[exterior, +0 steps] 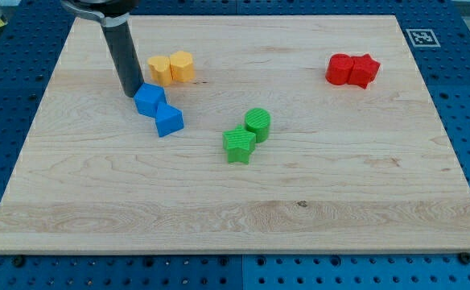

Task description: Move your arm to the right side of the board

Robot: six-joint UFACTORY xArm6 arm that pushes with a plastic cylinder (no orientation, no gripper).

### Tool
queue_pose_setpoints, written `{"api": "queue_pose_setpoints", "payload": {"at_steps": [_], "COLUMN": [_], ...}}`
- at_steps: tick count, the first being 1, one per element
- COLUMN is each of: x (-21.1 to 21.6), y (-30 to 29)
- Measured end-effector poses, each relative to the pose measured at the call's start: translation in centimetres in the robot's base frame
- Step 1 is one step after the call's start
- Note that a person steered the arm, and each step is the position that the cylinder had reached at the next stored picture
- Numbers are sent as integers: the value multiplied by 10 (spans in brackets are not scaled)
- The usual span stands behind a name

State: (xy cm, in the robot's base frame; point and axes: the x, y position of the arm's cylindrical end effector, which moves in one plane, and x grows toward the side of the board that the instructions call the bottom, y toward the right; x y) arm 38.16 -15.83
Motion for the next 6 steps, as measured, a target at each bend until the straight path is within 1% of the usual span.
{"api": "queue_pose_setpoints", "payload": {"at_steps": [1, 2, 4, 5, 6], "x": [-23, -31, -10, -7, 11], "y": [-2, 32, 130, 165, 219]}}
